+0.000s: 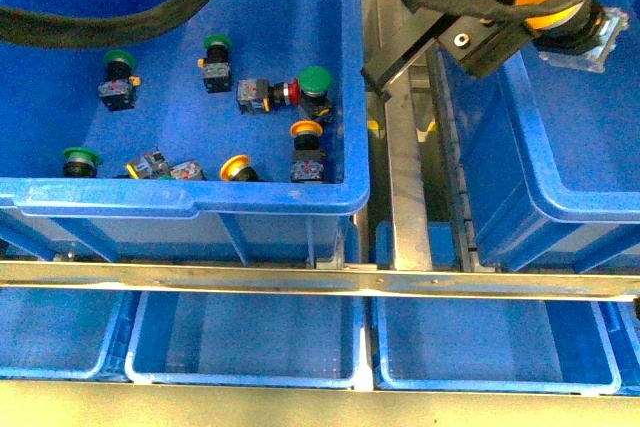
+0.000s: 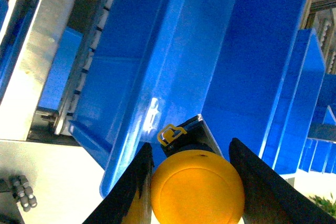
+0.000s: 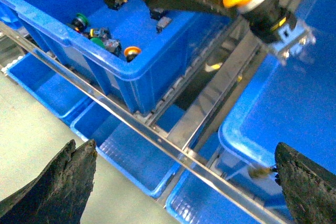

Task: Pick red and yellow buttons and place in box

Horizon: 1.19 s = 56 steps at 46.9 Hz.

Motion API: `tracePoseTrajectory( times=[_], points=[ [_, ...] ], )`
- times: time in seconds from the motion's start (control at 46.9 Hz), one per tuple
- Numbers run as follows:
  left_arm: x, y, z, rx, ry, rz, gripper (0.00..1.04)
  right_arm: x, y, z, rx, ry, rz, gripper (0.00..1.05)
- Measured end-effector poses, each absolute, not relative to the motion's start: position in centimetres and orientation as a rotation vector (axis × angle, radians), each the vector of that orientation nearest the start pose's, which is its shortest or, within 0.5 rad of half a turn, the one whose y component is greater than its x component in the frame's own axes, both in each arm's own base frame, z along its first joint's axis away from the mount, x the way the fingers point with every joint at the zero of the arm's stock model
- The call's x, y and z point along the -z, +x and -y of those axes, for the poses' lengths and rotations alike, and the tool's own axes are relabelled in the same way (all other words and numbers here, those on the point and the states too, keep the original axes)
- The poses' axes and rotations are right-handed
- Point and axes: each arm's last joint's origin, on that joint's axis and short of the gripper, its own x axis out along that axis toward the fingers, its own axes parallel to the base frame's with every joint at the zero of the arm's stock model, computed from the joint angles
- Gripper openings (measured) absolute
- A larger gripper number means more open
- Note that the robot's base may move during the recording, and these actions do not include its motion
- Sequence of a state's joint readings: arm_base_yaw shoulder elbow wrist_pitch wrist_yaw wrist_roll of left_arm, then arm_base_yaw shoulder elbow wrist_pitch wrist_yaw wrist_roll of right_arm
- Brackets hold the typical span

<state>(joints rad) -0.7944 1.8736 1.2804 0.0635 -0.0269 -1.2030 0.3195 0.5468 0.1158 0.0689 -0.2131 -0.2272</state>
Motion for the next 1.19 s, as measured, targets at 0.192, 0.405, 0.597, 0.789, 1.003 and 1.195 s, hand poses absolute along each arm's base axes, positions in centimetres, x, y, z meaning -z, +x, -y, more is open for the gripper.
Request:
tracePoseTrajectory(
  times=[0.192,0.405,0.597,0.789,1.003,1.195],
  points=[
    [-22.3,29.1,29.4,0.353,-0.910,-0.853,0.35,-16.0,14.4,-5.6,-0.601,-0.318,-0.260,0.99],
    [-23.1,28.6,28.9,0.366,-0.927,-0.833,0.35,-17.4,18.6,-6.4,-0.601,-0.420,-0.163,0.99],
    [-23.1,28.5,28.8,0.362,-0.928,-0.833,0.35,-17.9,20.8,-7.0,-0.606,-0.523,-0.108,0.99],
    [-23.2,28.4,28.7,0.362,-0.929,-0.831,0.35,-17.7,21.9,-7.3,-0.612,-0.612,-0.065,0.99],
    [-23.3,28.3,28.8,0.366,-0.930,-0.827,0.35,-17.3,23.8,-7.5,-0.563,-0.682,-0.031,0.99],
    [-23.3,28.3,28.8,0.362,-0.935,-0.827,0.35,-17.4,25.3,-7.8,-0.543,-0.717,0.005,0.99]
  ],
)
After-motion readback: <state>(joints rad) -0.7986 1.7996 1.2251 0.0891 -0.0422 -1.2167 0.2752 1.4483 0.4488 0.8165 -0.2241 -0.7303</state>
